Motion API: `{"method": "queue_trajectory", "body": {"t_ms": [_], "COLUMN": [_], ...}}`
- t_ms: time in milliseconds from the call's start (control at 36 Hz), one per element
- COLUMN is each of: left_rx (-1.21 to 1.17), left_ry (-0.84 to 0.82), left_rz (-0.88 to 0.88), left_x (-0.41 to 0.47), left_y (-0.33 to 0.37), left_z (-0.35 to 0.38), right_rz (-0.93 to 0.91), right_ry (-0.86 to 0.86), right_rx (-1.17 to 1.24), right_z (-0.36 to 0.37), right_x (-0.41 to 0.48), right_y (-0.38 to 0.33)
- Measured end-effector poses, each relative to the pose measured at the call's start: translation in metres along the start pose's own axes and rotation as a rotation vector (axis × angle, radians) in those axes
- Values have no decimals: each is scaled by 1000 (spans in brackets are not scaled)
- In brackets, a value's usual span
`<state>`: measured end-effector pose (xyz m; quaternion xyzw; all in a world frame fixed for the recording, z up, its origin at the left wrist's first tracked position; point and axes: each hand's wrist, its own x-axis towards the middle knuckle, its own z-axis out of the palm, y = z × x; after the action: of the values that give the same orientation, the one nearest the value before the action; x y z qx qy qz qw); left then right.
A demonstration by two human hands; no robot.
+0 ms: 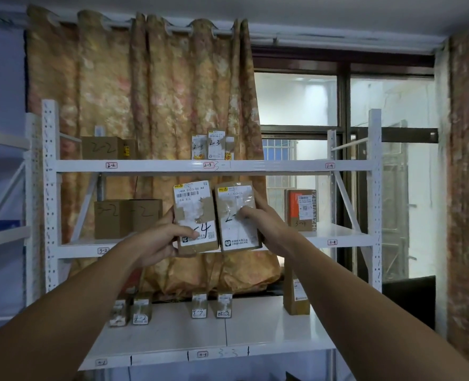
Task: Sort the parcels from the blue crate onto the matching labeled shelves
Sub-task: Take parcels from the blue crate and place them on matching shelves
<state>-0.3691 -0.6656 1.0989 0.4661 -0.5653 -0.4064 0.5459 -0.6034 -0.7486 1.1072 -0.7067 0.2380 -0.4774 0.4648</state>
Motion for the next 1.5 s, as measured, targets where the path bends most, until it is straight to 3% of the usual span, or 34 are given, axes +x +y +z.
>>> {"method": "queue_trajectory", "body": {"t_ms": [83,250,472,694,944,1250,1500], "left_rx": [-5,-28,61,246,267,300,364], "left_ry": [10,119,166,157,323,404,369], "left_rz": [13,63,107,38,98,107,69], "left_x": [-2,-1,5,10,17,31,56], "left_y": [1,-2,-9,-24,-41,-58,-79], "left_z": [-3,4,18,32,53,66,50], "right_rz": [27,67,22,82,164,159,170], "right_ry": [-60,20,-4,-117,72,103,88], "right_rx": [98,220,4,8,77,151,128], "right_z": [-12,-21,-27,-46,-92,-105,-93], "right_x": [-2,-7,-10,-6,-15,1,32], "right_y": [3,7,16,36,60,71,94]}}
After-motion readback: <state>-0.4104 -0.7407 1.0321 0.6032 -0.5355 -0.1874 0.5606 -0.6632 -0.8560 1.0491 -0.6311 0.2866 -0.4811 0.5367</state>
